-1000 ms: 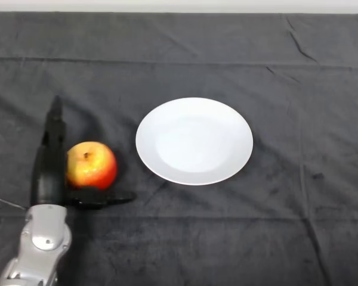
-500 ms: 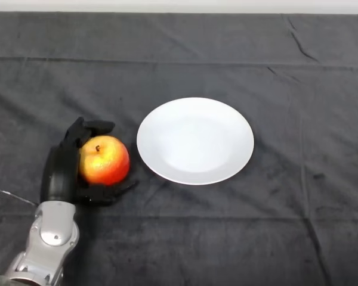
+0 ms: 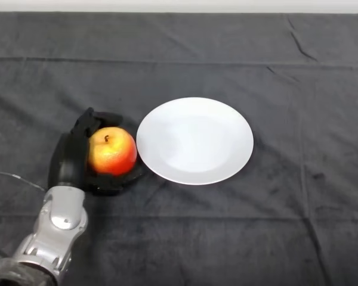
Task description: Move the apple to the plate
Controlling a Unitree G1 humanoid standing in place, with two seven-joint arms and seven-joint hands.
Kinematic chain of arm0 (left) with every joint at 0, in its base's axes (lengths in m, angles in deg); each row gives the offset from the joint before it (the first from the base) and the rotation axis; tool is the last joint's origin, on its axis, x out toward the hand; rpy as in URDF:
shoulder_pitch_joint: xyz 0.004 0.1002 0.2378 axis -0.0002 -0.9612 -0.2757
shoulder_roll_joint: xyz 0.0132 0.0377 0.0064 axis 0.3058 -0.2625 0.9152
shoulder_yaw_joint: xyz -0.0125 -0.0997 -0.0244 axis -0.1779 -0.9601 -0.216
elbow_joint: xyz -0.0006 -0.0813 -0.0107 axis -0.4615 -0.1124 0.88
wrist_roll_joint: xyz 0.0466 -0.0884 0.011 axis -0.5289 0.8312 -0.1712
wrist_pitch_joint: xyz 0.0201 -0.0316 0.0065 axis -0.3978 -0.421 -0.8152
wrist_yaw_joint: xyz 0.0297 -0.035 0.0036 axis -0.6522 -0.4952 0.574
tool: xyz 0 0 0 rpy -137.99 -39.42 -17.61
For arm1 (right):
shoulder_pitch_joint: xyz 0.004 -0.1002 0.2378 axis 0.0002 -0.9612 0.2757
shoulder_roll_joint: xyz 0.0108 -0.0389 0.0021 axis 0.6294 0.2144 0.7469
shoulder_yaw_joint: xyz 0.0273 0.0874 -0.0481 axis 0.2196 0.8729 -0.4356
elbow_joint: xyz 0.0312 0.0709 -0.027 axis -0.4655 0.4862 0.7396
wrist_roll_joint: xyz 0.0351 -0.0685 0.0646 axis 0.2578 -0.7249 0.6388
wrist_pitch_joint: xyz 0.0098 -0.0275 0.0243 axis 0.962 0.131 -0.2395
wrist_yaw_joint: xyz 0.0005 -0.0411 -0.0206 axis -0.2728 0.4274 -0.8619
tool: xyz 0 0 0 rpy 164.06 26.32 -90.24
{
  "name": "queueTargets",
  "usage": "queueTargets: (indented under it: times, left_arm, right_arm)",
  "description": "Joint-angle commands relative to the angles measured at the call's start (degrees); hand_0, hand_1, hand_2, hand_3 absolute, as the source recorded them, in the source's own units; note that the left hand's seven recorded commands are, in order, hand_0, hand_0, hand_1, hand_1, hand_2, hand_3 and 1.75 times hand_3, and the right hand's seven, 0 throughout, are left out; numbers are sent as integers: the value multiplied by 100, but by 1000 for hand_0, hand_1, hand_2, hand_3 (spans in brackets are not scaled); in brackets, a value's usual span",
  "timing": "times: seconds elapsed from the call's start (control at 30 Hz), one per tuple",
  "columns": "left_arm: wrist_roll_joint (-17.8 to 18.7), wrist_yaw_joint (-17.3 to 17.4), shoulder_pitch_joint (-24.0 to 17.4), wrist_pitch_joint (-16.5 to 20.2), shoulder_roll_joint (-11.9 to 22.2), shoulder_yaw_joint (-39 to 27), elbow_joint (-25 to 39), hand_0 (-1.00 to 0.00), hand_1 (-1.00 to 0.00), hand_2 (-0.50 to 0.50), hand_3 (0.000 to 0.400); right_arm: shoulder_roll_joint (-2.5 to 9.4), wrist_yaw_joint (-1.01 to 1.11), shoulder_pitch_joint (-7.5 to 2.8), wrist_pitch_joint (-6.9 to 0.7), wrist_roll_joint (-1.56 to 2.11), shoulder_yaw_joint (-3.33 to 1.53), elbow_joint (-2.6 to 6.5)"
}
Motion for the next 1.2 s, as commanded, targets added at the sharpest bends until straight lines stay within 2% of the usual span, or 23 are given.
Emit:
queueTargets:
  times: [0.03,0.37,0.57,0.83,1.13,1.17,1.2]
  left_arm:
    - [-103,-53,569,56,-64,210,192,-1000,-1000,0,400]
    - [-67,-198,1069,-7,-329,603,-246,-1000,-1000,0,400]
    - [27,-225,1296,-214,-442,844,-658,-1000,-1000,0,400]
    - [211,-114,1467,-540,-513,1072,-1242,-1000,-1000,0,400]
    - [374,37,1608,-674,-550,1223,-1740,-1000,-980,-10,400]
    - [389,47,1633,-672,-557,1237,-1792,-980,-624,-178,392]
    - [399,53,1652,-669,-562,1246,-1828,-655,-169,-243,262]
  right_arm:
    - [-100,-36,-40,29,-23,75,-29]
    - [-104,-32,-37,30,-21,76,-19]
    - [-108,-27,-33,30,-20,77,-9]
    - [-115,-19,-27,31,-17,80,10]
    - [-123,-9,-20,33,-15,84,31]
    - [-124,-7,-19,33,-15,84,34]
    - [-125,-6,-18,33,-15,85,36]
